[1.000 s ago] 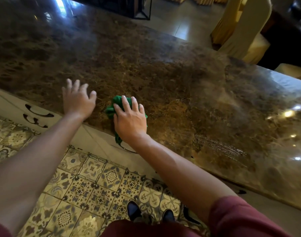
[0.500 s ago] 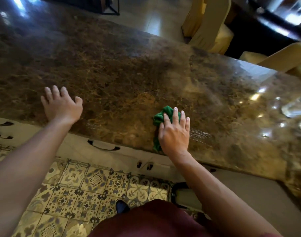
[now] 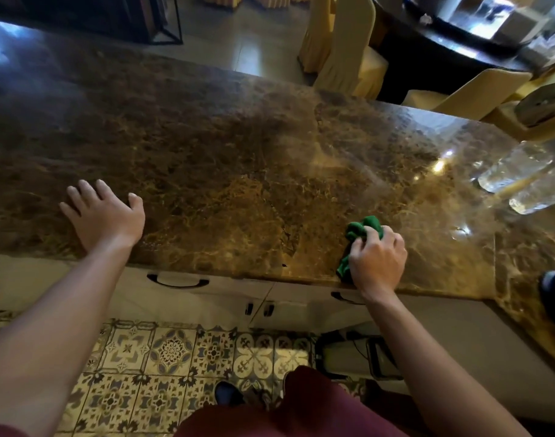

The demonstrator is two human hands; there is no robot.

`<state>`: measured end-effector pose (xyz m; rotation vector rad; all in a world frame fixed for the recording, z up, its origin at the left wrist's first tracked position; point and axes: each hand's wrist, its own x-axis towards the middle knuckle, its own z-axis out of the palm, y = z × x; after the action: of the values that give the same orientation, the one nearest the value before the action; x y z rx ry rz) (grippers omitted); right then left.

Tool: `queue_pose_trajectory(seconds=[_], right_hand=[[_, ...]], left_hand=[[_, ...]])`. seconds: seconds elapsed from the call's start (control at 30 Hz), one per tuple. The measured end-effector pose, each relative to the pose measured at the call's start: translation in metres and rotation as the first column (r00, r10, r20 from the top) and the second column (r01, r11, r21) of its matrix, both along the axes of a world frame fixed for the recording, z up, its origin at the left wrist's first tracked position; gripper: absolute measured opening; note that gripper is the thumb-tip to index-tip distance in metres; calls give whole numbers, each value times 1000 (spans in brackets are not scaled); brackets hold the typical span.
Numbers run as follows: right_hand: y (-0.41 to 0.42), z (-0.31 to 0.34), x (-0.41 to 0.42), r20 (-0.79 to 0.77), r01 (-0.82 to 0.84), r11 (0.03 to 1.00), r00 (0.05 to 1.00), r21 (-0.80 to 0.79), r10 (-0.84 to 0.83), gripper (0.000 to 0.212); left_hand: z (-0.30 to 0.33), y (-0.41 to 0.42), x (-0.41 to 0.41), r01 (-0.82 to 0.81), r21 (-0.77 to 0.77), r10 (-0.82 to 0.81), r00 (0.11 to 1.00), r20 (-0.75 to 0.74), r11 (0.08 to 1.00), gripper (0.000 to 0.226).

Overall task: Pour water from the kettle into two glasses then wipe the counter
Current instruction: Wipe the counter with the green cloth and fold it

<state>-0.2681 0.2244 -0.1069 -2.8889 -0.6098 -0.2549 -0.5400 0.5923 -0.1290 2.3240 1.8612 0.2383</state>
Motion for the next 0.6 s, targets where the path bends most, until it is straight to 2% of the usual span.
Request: queue_pose_trajectory(seconds=[0.1,0.2,0.33,0.4,0.5,0.57,0.6], right_hand=[[13,1,-35,-31,-119,988,992,96,123,33],[37,-4,-75,-38,-297,930,949,215,312,27],[80,-2,-120,-134,-514,790,804,335,580,35],[98,6,-138,-251,-505,720,707,475,661,32],[105,27,-143,-360,-346,646,609,680,706,27],[96,42,-121,-352,-256,625,644,738,679,24],[87,47,-104,-328,-233,635,698,737,636,24]], left_hand=[[-2,1,0,7,12,-7,1000,7,1000,76],[-5,3,-2,6,18,-6,1000,20,1000,76],[-3,3,-4,9,5,-9,1000,28,1000,74],[-2,5,-6,34,26,-35,998,56,999,69],[-3,4,-10,113,33,-116,990,75,993,62],[-4,-1,-9,136,-10,-135,988,74,991,63],[-5,-3,-8,128,-17,-127,989,82,992,63]])
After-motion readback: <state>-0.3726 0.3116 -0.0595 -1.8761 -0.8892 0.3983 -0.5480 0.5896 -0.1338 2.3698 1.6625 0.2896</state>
